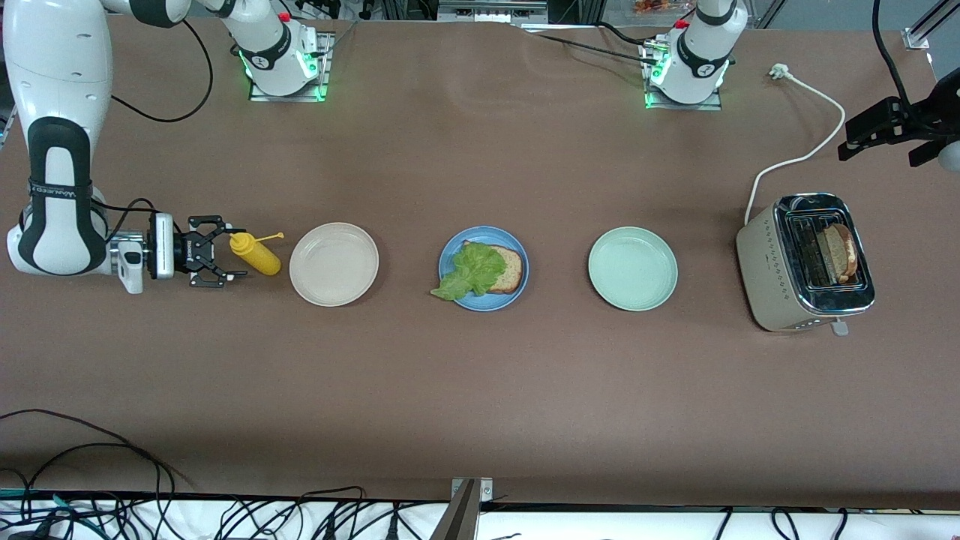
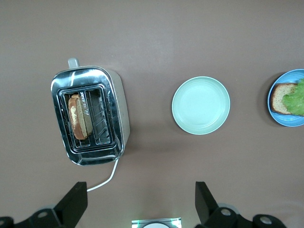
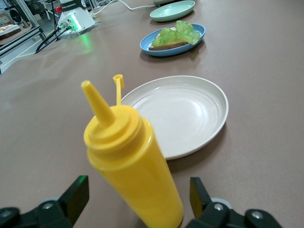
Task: Make sandwich in blue plate with both arms
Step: 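Grasp the yellow mustard bottle with the right gripper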
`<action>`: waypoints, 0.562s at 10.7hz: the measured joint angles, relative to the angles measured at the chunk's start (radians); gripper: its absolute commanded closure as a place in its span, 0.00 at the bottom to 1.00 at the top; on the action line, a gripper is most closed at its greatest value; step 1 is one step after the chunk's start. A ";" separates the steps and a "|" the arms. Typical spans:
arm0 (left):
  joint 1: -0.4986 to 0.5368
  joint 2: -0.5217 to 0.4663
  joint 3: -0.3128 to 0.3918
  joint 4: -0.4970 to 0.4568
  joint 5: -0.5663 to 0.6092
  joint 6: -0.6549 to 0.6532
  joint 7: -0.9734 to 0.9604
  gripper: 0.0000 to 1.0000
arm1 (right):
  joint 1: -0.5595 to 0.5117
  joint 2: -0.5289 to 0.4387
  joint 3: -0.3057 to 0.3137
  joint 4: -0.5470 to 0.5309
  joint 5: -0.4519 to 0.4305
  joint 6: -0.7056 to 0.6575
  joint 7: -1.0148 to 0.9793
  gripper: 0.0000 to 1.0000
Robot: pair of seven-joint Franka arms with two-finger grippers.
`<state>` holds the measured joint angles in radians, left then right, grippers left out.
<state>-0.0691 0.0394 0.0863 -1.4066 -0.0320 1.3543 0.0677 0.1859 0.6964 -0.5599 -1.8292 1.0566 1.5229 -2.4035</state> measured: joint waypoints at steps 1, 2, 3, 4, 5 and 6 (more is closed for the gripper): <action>0.000 0.000 0.000 0.000 0.000 0.000 0.000 0.00 | 0.000 0.000 0.005 0.002 0.000 0.000 0.000 0.39; 0.000 0.000 0.000 0.000 0.000 0.000 0.000 0.00 | 0.000 0.000 0.006 0.004 0.002 0.000 -0.001 0.42; 0.000 0.000 0.000 0.000 0.000 0.000 0.000 0.00 | 0.000 0.000 0.008 0.005 0.008 -0.006 -0.002 0.50; 0.000 0.000 0.000 0.000 0.000 0.000 0.000 0.00 | 0.000 0.001 0.012 0.005 0.022 -0.018 -0.002 0.62; 0.000 0.000 0.000 0.000 0.000 0.000 0.000 0.00 | 0.000 0.004 0.017 0.006 0.030 -0.024 -0.002 0.74; 0.000 0.000 0.000 0.000 0.000 0.001 0.000 0.00 | 0.000 0.006 0.019 0.009 0.035 -0.031 -0.002 0.80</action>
<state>-0.0690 0.0394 0.0863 -1.4066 -0.0320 1.3554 0.0677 0.1858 0.7028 -0.5406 -1.8206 1.0912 1.4921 -2.4060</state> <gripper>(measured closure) 0.000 0.493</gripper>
